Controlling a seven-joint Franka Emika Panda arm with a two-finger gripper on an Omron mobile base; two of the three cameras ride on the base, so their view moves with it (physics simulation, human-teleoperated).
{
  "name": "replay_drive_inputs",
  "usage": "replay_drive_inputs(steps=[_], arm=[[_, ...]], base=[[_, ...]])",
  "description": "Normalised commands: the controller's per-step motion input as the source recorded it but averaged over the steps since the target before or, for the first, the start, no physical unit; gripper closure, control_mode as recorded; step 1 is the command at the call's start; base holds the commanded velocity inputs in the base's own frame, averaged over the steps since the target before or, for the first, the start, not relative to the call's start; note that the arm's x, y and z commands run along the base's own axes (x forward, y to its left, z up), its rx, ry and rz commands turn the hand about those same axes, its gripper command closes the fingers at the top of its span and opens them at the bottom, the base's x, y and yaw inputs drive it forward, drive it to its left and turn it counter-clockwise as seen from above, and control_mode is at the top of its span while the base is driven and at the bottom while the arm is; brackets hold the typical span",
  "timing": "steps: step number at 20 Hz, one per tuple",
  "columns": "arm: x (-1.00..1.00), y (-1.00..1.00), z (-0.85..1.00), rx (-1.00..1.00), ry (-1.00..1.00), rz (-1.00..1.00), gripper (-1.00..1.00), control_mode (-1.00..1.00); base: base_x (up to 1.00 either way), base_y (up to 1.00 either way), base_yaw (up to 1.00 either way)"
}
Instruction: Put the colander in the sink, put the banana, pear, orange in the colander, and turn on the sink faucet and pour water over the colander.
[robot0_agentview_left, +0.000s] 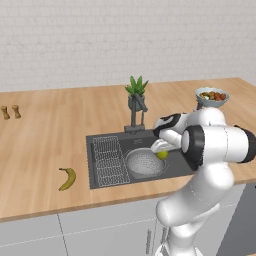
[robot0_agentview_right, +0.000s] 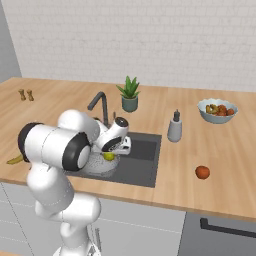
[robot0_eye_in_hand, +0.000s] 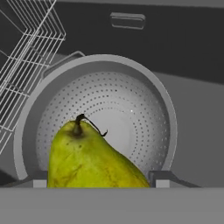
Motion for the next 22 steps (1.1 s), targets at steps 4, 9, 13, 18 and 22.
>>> replay_drive_inputs(steps=[4, 9, 13, 18, 22], arm=[[0.09, 0.27, -0.13, 0.0, 0.0, 0.0, 1.0, -1.0], [0.0, 0.22, -0.13, 0.0, 0.0, 0.0, 1.0, -1.0], [0.02, 0.05, -0.17, 0.0, 0.0, 0.0, 1.0, -1.0], [0.05, 0.0, -0.14, 0.0, 0.0, 0.0, 1.0, -1.0], [0.04, 0.0, -0.09, 0.0, 0.0, 0.0, 1.0, -1.0]], base=[[0.0, 0.0, 0.0], [0.0, 0.0, 0.0], [0.0, 0.0, 0.0], [0.0, 0.0, 0.0], [0.0, 0.0, 0.0]])
